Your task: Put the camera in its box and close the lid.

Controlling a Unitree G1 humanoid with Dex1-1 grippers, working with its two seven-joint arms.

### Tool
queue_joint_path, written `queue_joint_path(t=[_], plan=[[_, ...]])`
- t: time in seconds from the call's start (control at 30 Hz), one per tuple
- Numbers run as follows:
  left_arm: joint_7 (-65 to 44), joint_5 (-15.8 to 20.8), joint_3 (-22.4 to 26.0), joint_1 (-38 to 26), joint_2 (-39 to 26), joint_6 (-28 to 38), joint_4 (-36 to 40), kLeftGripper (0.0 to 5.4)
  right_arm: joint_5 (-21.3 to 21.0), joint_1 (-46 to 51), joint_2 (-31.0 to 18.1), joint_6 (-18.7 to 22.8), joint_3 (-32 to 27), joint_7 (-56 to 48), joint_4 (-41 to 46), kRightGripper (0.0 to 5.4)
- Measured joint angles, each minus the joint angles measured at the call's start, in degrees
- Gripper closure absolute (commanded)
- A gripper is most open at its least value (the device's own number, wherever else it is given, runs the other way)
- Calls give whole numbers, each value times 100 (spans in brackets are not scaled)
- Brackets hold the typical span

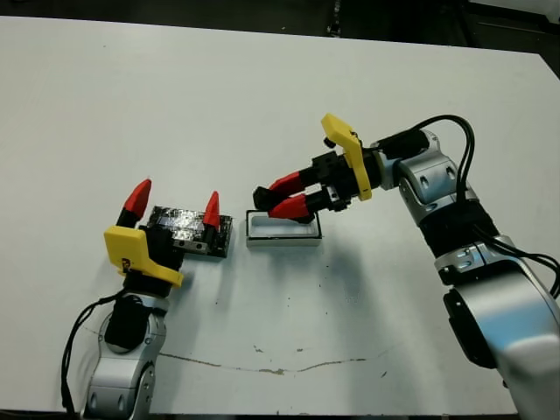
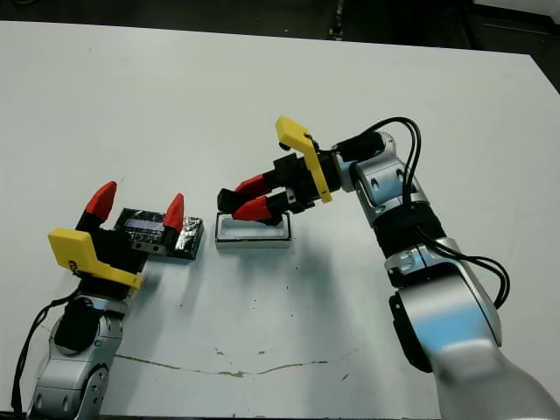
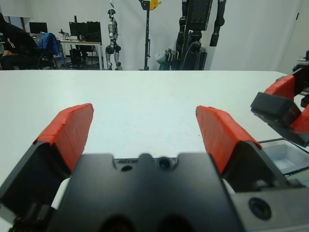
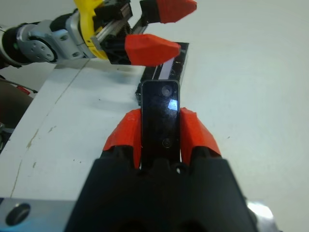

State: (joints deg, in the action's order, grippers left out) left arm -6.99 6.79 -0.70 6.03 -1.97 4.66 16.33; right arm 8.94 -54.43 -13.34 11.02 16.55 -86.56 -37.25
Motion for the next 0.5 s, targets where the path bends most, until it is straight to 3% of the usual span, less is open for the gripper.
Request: queue_joint_path(t=[0.5], plan=[[0,5,-9,11,2,-1,1,0,-90,128,40,-135,67,279,-6,372]])
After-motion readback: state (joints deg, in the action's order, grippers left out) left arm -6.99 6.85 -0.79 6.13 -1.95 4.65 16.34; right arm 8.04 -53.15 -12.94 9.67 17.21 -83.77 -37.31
